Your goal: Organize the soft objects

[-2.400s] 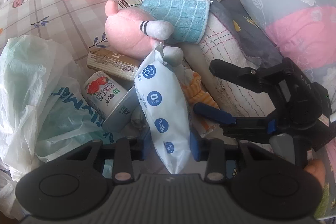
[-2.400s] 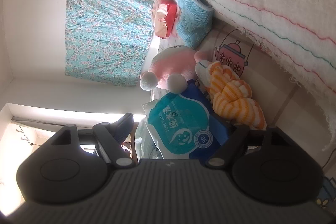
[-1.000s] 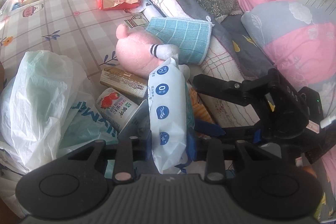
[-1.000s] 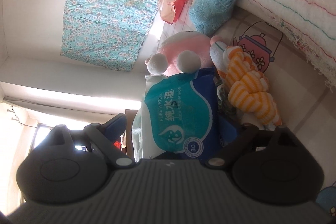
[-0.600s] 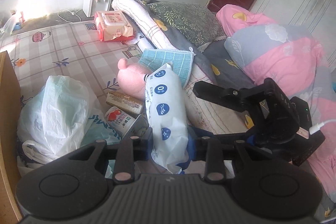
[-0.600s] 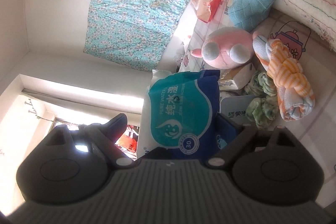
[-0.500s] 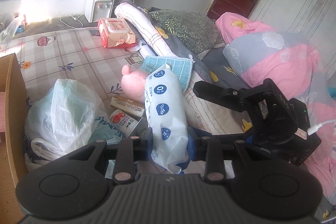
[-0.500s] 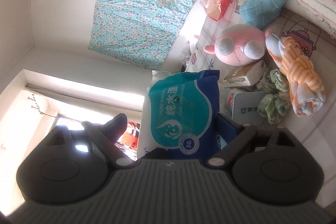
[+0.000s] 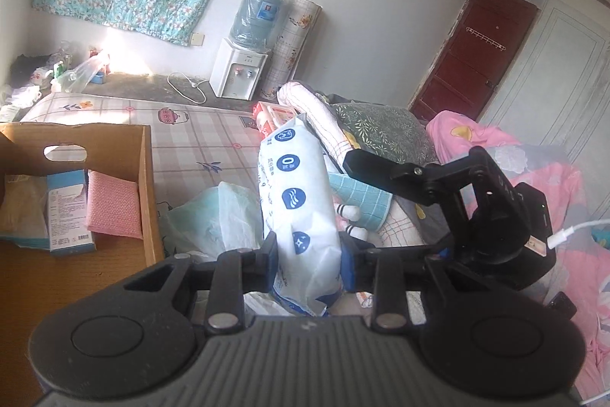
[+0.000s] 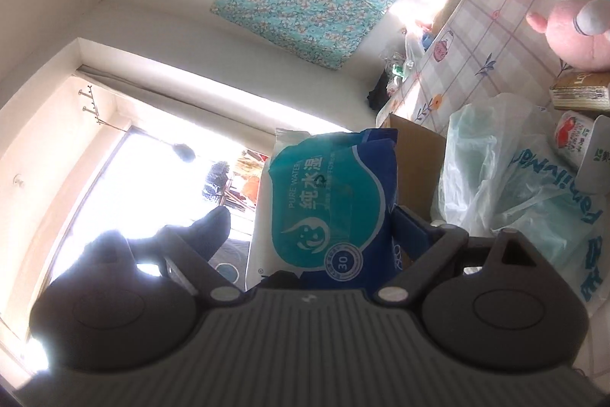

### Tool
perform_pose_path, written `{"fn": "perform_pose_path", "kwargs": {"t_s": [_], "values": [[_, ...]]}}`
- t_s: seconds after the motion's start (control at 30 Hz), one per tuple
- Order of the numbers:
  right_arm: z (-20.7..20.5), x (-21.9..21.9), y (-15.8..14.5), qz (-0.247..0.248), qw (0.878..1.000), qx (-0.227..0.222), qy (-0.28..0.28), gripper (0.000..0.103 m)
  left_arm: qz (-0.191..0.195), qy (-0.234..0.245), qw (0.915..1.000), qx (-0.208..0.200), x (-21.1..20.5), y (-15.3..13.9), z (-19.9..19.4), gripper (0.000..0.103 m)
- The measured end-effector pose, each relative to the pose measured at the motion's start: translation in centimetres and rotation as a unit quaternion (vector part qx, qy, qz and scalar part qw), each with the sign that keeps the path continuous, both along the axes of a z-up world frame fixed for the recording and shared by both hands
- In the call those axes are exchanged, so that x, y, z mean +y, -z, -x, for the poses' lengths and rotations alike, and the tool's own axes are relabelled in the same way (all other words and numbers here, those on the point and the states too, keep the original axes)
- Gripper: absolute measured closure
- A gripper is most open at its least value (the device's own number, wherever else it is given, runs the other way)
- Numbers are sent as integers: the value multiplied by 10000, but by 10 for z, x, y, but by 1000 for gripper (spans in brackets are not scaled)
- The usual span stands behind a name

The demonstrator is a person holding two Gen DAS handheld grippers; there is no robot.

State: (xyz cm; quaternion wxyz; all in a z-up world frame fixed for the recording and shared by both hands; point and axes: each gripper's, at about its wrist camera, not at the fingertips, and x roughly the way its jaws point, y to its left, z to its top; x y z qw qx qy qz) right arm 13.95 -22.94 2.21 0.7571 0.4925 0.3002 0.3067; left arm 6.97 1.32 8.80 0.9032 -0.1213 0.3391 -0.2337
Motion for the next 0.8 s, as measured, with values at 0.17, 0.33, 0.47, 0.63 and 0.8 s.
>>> {"fn": "perform_pose_path", "kwargs": {"t_s": [0.17,0.33,0.47,0.63,0.8], "values": [[-18,59,-12,267,9981,-28,-548,11,188,-530,9984,12,47,2,7,71],[-33,102,-14,522,9949,79,-859,11,411,-884,9951,145,85,12,4,71],[-44,133,-18,875,9911,69,-1003,12,669,-1070,9916,285,111,23,-7,71],[-56,156,-20,1626,9815,-46,-1006,13,1253,-1141,9811,940,148,55,-34,70],[-53,145,-21,1820,9798,-212,-805,14,709,-1321,9696,1933,154,107,-66,62]]}}
